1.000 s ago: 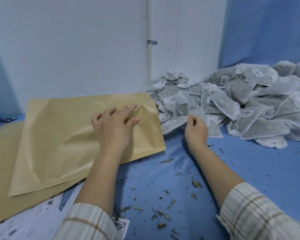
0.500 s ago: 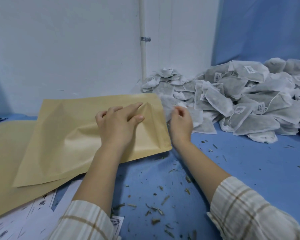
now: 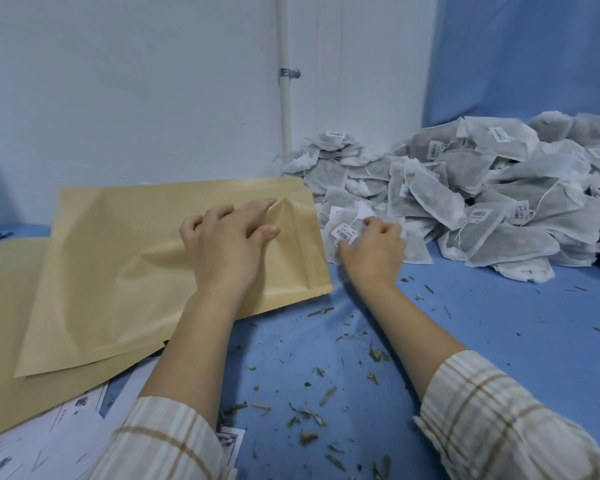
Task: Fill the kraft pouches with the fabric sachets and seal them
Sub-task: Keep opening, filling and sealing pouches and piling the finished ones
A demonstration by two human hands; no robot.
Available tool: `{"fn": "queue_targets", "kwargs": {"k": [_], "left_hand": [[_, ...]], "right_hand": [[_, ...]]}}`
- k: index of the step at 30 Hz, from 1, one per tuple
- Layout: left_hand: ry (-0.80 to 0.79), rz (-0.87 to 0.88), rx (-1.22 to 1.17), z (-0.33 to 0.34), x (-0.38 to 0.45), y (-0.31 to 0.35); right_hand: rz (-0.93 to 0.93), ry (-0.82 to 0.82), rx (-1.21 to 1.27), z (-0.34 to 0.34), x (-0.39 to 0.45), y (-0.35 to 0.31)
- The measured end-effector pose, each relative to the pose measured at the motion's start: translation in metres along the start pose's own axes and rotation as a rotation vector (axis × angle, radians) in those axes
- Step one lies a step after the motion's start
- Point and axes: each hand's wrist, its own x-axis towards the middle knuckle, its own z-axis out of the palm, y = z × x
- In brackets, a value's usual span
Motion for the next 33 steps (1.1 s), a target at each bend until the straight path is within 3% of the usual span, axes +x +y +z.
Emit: {"fn": "queue_targets", "kwargs": {"k": [2, 8, 14, 16, 22, 24, 28, 31, 33], "left_hand": [[-0.014, -0.01, 0.012, 0.0, 0.0, -0.001], [-0.016, -0.009, 0.014, 0.002, -0.003, 0.0], [-0.036, -0.007, 0.057, 0.001, -0.002, -0.002], [-0.038, -0.003, 0.062, 0.001, -0.003, -0.001], [-0.005, -0.009, 0.063, 0.001, -0.002, -0.003], [0.004, -0.008, 0.066, 0.001, -0.001, -0.003], [0.03, 0.013, 0.018, -0.001, 0.0, -0.001], [-0.031, 0.09, -0.115, -0.001, 0.002, 0.006], [-0.088, 0.147, -0.171, -0.001, 0.001, 0.014]], "right_hand": [[0.068, -0.077, -0.053, 0.0, 0.003, 0.009], [-0.085, -0.113, 0.366, 0.009, 0.007, 0.009], [-0.048, -0.291, 0.195, 0.013, 0.01, 0.005], [-0.035, -0.314, 0.252, 0.016, 0.009, 0.004], [0.367, -0.053, 1.055, 0.005, 0.011, 0.005], [0.392, -0.019, 1.182, 0.002, 0.01, 0.005], [0.171, -0.306, 1.264, -0.004, -0.001, -0.009], [-0.01, -0.528, 1.029, -0.012, -0.007, -0.024], [-0.013, -0.662, 0.914, -0.021, -0.01, -0.029]]}}
